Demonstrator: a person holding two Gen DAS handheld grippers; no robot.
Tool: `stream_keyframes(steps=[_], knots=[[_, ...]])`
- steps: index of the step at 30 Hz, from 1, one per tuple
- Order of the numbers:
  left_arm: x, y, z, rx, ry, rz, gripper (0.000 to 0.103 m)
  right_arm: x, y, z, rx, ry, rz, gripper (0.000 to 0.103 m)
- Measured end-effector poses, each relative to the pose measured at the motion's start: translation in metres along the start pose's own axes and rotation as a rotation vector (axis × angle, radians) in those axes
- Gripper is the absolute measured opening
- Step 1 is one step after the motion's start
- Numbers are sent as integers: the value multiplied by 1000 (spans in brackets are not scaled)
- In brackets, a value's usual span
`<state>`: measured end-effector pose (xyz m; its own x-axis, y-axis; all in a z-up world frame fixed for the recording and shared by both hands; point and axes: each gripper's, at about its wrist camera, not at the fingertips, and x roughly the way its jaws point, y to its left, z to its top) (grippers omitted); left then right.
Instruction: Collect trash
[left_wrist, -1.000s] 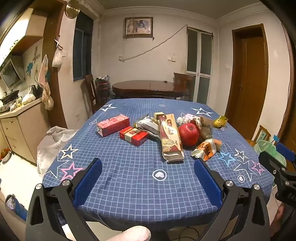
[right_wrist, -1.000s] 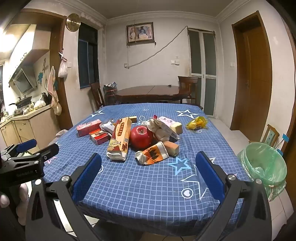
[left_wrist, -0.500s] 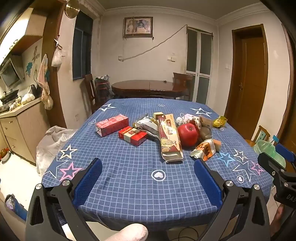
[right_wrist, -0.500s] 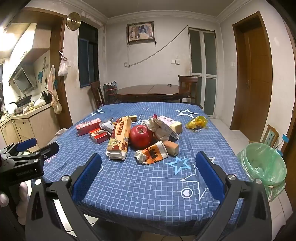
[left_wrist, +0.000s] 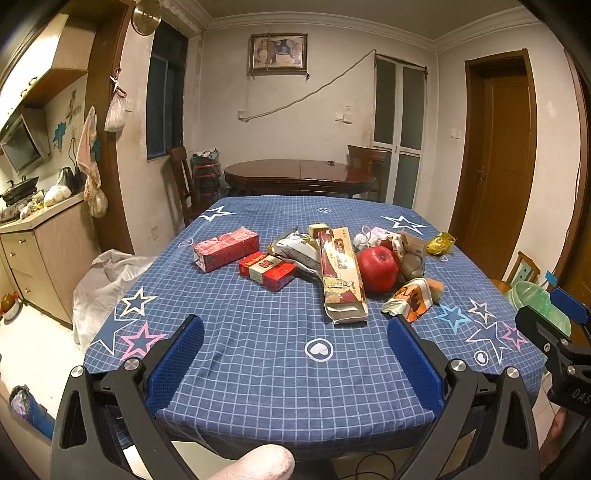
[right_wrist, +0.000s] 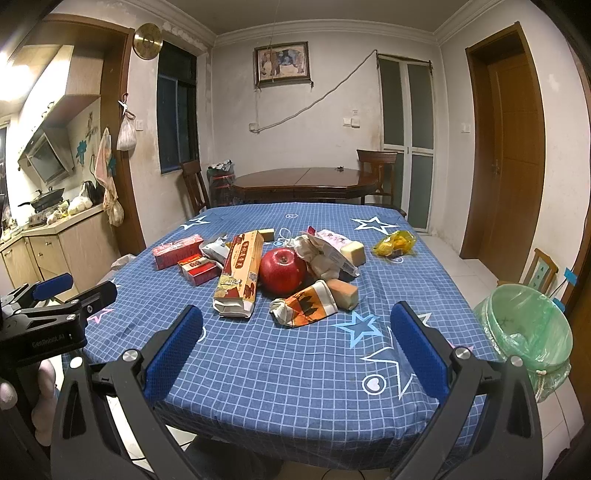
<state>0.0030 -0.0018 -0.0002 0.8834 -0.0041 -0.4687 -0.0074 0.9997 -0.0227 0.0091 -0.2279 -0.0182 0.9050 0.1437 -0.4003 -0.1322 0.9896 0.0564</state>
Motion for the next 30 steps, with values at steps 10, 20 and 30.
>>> stream_keyframes(steps=[10, 20, 30], knots=[[2, 1, -1, -4, 3, 0, 99, -2, -1, -1, 2, 4, 1, 98], [2, 1, -1, -5, 3, -1, 99, 1, 2, -4, -1, 5, 2, 98], [2, 2, -1, -4, 4, -2, 99, 1, 2, -3, 0, 8, 3, 98]])
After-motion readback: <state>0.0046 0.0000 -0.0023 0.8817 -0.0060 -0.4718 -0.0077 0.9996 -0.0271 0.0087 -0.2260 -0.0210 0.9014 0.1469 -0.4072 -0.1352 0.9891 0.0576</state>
